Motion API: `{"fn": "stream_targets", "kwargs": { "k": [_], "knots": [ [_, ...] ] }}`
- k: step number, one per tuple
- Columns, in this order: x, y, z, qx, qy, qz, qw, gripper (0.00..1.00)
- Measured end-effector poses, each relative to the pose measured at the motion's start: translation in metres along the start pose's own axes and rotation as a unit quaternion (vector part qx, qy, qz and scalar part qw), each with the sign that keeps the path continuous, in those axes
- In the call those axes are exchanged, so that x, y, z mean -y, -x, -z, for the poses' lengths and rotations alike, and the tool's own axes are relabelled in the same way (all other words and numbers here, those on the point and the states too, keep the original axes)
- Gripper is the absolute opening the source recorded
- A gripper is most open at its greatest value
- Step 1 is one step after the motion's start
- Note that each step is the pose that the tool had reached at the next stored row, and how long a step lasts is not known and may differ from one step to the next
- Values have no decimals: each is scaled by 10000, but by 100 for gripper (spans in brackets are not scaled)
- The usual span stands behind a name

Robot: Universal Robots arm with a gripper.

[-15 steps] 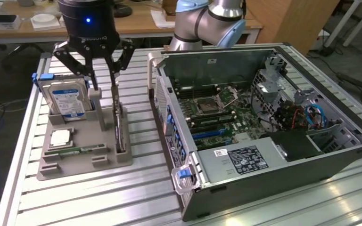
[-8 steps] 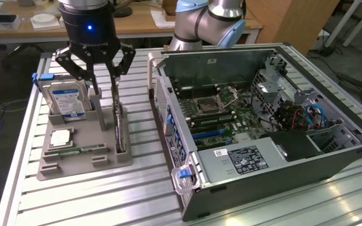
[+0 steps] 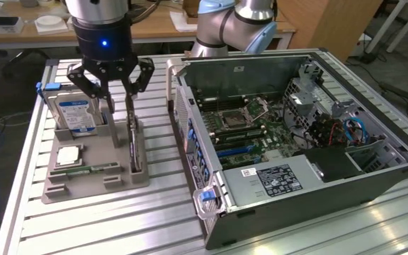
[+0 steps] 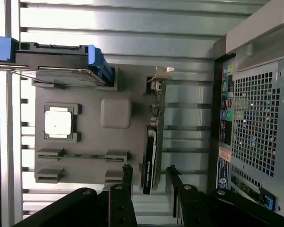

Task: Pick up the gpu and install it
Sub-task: 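Pick up the gpu and move the gpu toward the slot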

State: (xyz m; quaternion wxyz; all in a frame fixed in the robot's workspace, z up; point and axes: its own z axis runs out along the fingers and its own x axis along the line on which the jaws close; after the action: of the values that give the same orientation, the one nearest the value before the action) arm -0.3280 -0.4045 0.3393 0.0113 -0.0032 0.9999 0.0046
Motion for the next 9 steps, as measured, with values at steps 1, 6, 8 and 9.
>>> {"fn": "stream_targets", "kwargs": {
  "k": [1, 6, 8, 9],
  "knots": [
    [1, 1, -18, 0, 0, -5, 10000, 41],
    [11, 3, -109, 1, 0, -32, 10000, 41],
    [19, 3, -145, 0, -1, -38, 10000, 41],
    [21, 2, -163, 0, -1, -40, 10000, 41]
  ]
}}
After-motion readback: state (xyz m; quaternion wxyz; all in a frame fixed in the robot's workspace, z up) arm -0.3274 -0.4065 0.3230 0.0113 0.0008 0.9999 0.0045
